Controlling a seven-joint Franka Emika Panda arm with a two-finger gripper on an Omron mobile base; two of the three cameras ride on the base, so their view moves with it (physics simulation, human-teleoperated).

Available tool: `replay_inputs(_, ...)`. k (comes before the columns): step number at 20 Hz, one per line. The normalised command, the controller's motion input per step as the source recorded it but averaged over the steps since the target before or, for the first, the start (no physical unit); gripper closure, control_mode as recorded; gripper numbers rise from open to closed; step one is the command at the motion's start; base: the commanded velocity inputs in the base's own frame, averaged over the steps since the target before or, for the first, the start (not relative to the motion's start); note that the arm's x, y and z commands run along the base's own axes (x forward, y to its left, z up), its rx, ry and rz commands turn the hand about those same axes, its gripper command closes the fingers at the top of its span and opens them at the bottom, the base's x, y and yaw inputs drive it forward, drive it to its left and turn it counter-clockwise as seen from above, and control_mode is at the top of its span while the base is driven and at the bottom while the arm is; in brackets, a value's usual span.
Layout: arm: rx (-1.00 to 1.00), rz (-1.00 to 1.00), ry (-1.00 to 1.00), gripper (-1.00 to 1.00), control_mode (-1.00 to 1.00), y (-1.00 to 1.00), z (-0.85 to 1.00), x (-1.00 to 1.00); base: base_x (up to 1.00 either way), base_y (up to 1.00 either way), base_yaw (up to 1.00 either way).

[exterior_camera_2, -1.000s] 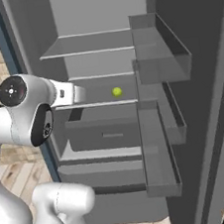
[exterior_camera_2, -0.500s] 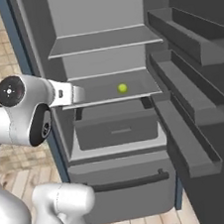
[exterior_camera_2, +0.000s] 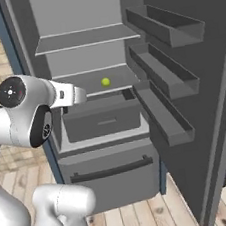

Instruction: Retrieve the tangerine and pear from the fridge and place them into the bowl on the dining table.

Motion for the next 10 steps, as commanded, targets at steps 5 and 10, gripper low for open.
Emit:
replay_inputs(5, 0.0, 0.0, 0.0, 1.0, 1.0, 0.0, 0.0, 0.0, -0.69, 0.21, -0.28)
replay_inputs(10, 0.0, 0.0, 0.0, 1.0, 1.0, 0.0, 0.0, 0.0, -0.58, 0.44, -0.31)
